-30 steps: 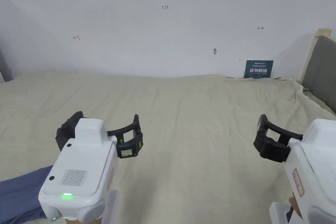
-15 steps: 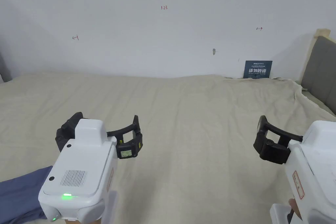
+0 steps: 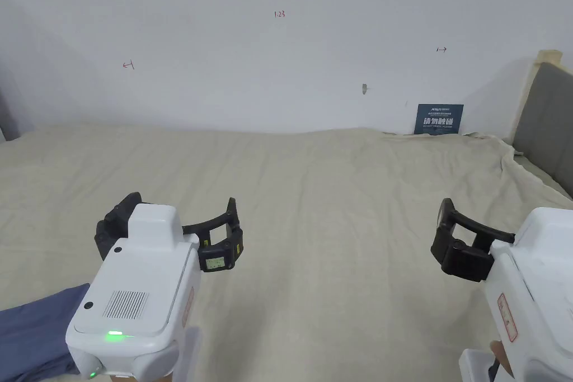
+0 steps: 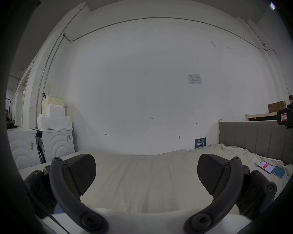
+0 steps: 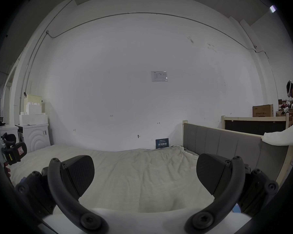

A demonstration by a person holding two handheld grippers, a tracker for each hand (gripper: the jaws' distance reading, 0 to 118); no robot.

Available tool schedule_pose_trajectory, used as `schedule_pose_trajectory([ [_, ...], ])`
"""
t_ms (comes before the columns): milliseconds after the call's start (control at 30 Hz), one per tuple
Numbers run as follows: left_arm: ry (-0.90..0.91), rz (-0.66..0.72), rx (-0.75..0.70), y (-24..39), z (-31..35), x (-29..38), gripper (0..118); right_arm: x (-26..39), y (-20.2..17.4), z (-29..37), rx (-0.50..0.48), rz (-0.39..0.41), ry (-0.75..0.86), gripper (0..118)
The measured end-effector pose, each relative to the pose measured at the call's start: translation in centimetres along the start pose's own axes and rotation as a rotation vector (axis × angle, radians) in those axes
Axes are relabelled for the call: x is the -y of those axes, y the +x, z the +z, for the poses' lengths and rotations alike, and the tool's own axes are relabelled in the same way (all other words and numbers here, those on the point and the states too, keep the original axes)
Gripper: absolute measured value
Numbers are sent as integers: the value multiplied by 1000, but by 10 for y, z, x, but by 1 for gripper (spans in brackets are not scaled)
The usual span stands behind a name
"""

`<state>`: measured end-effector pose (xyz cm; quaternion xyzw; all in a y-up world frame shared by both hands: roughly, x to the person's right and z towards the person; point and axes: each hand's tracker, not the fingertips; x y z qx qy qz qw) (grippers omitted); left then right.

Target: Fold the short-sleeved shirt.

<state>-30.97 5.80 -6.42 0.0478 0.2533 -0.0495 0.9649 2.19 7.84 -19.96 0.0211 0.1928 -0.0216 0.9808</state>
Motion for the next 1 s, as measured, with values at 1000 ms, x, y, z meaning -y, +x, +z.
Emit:
schedule_pose_trajectory([
  [1000,4,-16,14,1,-1,-4,118,-2,-2,5,-12,0,0,118],
])
